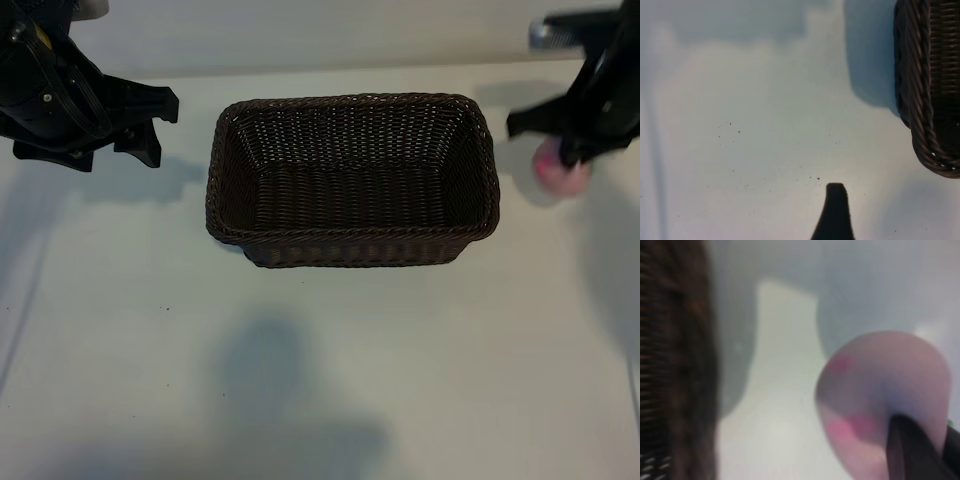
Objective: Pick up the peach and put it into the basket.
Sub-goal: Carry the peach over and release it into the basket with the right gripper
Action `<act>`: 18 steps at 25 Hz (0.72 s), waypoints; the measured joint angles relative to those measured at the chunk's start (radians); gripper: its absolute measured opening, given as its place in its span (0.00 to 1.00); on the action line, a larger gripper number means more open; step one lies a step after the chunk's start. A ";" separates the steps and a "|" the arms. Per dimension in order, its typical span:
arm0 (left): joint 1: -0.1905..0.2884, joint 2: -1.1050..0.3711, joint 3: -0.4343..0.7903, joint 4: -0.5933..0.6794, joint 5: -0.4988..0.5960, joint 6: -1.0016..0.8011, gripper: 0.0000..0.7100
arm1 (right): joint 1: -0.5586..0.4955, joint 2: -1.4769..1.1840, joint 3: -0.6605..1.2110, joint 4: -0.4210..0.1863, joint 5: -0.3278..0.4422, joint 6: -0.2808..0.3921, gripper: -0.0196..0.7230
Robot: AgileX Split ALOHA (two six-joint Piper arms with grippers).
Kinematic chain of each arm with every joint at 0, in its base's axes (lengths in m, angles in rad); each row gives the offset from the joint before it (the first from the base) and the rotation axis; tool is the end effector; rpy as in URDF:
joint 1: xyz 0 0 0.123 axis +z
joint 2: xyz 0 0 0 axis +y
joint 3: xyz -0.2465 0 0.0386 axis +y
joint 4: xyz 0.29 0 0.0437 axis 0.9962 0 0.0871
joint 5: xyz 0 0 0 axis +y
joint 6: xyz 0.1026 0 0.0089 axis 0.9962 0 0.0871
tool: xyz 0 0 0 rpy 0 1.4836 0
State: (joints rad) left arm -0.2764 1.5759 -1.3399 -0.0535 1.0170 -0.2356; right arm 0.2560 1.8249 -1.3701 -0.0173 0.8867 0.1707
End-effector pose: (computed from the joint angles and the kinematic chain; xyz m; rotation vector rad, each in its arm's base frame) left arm 0.3571 -0.1062 0.2494 0.0303 2.7548 -0.2116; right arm 0.3980 0.1027 0.1659 -0.1330 2.8250 0.0746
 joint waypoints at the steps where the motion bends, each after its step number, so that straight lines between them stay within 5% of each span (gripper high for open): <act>1: 0.000 0.000 0.000 0.000 0.000 0.000 0.81 | 0.000 -0.022 -0.017 0.000 0.018 0.001 0.08; 10: 0.000 0.000 0.000 0.000 0.000 0.000 0.81 | 0.004 -0.104 -0.095 0.017 0.109 -0.007 0.08; 18: 0.000 0.000 0.000 0.000 0.000 0.000 0.81 | 0.175 -0.124 -0.095 0.135 0.111 -0.023 0.08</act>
State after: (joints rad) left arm -0.2764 1.5759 -1.3399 -0.0535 1.0170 -0.2356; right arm 0.4307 1.7006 -1.4652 0.1174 0.9972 0.1478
